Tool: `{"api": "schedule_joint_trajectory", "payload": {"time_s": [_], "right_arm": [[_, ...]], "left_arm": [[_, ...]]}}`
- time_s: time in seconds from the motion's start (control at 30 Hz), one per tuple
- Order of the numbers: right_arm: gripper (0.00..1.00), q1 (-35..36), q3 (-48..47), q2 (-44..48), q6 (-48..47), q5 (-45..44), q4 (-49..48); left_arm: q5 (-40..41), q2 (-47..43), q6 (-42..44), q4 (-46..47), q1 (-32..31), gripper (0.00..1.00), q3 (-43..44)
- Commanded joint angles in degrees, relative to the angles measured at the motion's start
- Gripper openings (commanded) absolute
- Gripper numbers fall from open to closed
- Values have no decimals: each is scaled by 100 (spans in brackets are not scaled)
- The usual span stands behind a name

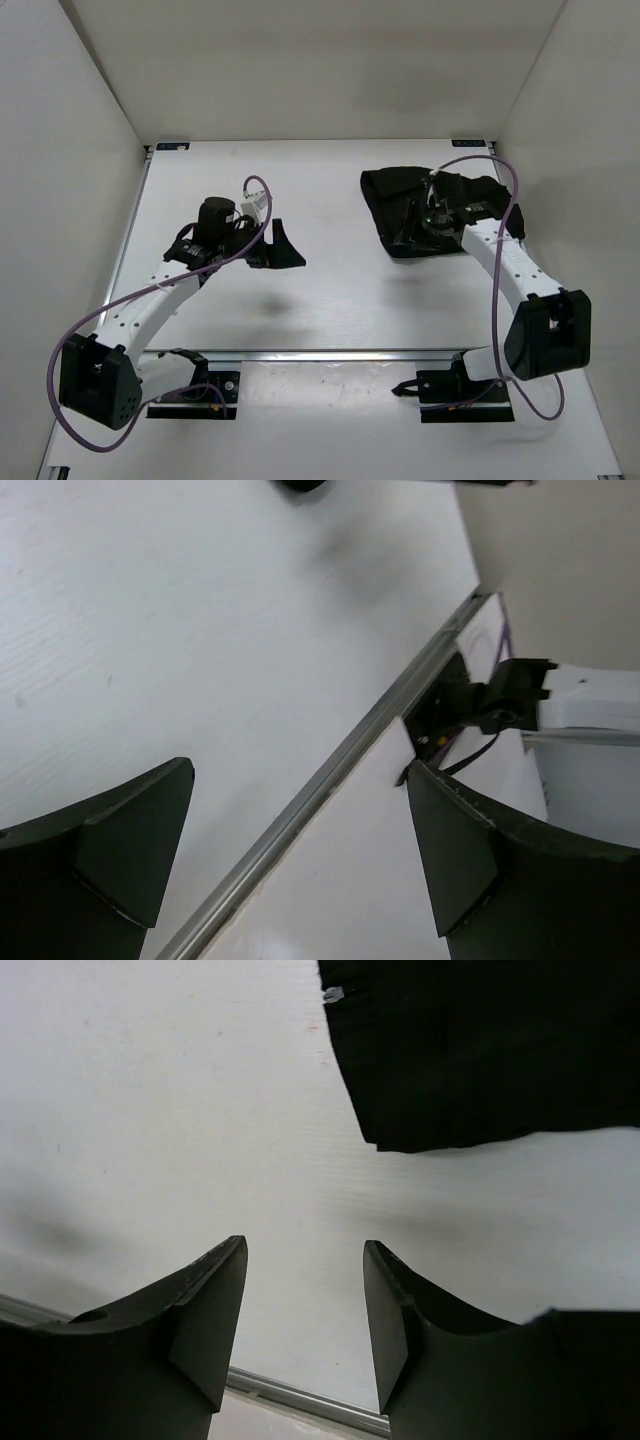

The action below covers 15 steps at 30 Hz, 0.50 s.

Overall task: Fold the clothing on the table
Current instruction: Grab the skirt from the pile

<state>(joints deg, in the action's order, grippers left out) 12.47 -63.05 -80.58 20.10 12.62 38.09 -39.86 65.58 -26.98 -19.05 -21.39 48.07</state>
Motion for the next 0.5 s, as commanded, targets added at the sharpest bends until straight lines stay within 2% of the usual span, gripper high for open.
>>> {"api": "schedule_joint_trajectory", "payload": {"time_s": [0.0,0.1,0.17,0.3,0.47], "right_arm": [[47,-139,125,560,616,-479,-336],[47,-87,205,657,1170,-726,-398],[47,36,153,570,1390,-1067,-337],[47,71,47,-1,1769,-1121,-276],[47,177,-216,-791,2006,-1462,-337]], "left_arm": [[531,-19,624,-951,47,99,123],[452,-124,887,-1040,170,99,62],[575,-500,932,-900,179,99,-122],[663,-1143,774,-355,240,99,-588],[470,-1135,800,-213,416,99,-817]]}}
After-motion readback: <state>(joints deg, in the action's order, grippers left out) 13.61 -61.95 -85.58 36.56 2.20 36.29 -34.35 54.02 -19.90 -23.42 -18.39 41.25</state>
